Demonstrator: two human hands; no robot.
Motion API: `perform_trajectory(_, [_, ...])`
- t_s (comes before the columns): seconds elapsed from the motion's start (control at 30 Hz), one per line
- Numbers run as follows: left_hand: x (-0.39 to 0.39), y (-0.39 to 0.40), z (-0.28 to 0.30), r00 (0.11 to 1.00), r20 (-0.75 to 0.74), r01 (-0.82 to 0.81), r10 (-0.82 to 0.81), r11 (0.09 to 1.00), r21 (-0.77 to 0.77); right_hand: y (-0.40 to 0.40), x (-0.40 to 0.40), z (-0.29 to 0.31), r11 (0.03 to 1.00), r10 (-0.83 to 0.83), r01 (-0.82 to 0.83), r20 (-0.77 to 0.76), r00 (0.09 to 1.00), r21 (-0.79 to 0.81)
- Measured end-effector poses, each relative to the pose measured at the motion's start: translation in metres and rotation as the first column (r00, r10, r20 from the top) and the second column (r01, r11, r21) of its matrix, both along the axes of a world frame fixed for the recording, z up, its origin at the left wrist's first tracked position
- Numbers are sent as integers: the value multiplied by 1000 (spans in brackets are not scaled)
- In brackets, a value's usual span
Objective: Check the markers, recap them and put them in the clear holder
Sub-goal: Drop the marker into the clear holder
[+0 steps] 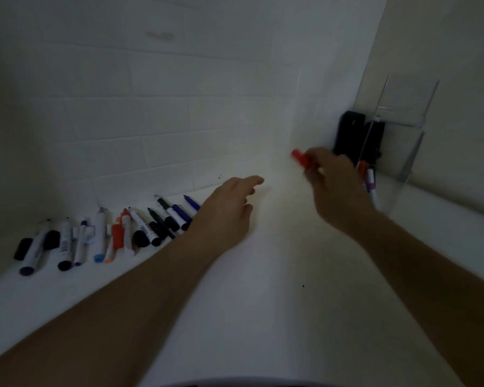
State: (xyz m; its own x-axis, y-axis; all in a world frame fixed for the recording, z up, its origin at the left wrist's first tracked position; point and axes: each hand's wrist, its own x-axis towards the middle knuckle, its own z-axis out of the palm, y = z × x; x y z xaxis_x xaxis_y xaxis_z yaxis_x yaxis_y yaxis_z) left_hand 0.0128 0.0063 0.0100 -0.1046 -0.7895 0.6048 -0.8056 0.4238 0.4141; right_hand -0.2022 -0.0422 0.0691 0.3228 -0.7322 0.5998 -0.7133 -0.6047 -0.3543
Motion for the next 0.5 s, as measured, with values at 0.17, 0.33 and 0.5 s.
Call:
perform_trajectory(0.17, [-21,4,-12,966,231,139,-117,987,-82,-8,-54,57,965,-115,143,137,984,-222])
perform_trajectory(0.33, [-45,11,-18,845,479,369,-237,907,-203,-29,-90,60,935,-279,246,-102,955,-254])
perform_trajectory(0.5, [-38,10,-19,875,433,331,-215,919,-213,-29,-95,38,880,-467,422,-236,852,-218])
